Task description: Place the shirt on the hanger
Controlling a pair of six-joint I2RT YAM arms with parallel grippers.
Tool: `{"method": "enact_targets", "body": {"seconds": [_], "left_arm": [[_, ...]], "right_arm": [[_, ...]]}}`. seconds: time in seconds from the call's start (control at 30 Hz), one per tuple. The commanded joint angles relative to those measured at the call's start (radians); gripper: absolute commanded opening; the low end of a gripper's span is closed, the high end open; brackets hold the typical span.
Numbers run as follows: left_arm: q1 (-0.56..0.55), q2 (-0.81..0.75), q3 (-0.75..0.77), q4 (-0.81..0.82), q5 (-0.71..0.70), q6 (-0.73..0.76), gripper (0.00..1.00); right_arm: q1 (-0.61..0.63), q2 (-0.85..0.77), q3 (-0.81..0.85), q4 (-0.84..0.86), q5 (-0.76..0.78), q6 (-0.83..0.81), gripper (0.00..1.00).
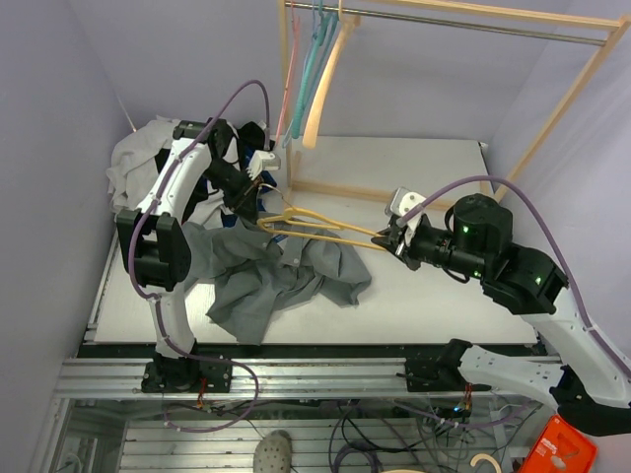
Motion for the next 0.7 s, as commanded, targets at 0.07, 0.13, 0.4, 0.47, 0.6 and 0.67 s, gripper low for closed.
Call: {"method": "enact_targets", "body": {"seconds": [0.07, 0.13, 0.4, 0.47, 0.6, 0.67], "left_arm": [[-0.008, -0.010, 0.041, -0.010, -0.001, -0.004, 0.12], [-0.011, -0.005, 0.044, -0.010, 0.001, -0.007, 0.11], [-0.015, -0.007, 0.092, -0.010, 0.009, -0.030, 0.11], [-0.019, -0.016, 0.096, -0.011, 0.008, -0.028, 0.11], [-0.033, -0.039, 0.099, -0.012, 0.006, -0.023, 0.11], [-0.040, -0.052, 0.102, -0.012, 0.010, -0.020, 0.11]], "right_arm": [[-0.001, -0.005, 0.056, 0.070, -0.021, -0.015, 0.00], [-0.001, -0.004, 0.047, 0.066, -0.023, -0.022, 0.00], [-0.001, -0.002, -0.048, 0.068, -0.034, -0.041, 0.00], [-0.001, -0.014, -0.074, 0.081, -0.032, -0.047, 0.00], [-0.002, -0.010, -0.084, 0.092, -0.032, -0.060, 0.00], [-0.003, 0.016, -0.068, 0.082, -0.056, -0.069, 0.00]]}}
